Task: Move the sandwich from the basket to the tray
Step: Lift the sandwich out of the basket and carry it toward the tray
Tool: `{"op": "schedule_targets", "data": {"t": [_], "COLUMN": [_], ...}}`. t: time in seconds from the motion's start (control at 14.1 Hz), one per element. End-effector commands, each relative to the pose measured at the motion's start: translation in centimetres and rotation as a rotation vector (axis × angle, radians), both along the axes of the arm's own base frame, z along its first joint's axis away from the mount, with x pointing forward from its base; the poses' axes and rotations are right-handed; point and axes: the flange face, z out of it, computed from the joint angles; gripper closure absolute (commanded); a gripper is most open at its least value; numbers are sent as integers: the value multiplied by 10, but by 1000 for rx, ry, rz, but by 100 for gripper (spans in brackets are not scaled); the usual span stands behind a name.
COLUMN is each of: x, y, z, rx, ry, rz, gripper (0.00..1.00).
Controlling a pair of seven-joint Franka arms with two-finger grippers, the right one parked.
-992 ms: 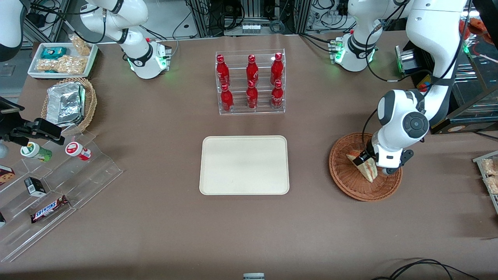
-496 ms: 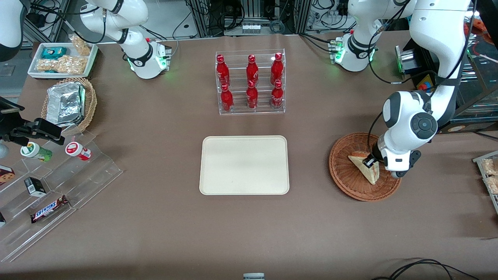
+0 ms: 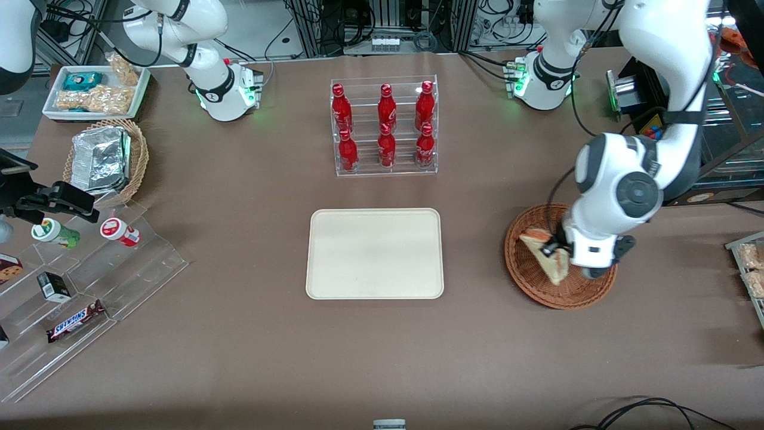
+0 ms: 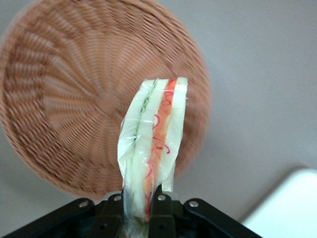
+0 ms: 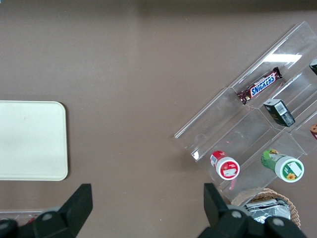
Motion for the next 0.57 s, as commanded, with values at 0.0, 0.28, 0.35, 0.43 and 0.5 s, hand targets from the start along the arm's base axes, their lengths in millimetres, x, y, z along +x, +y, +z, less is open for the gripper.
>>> {"op": "schedule_targets", "data": {"t": [0.0,0.28,0.35,0.43,0.5], "x": [-16,-46,-45,-45,-40], "y": [-71,-211,-238,-264,-282], "z": [13,-11,-19,-29,-38], "rx": [32,21,15,7,-2], "ry": [-19,-27,-34,-34,-40], "rz": [-121,-330,-362,-390,-401], "gripper": [88,88,83,78,78]}}
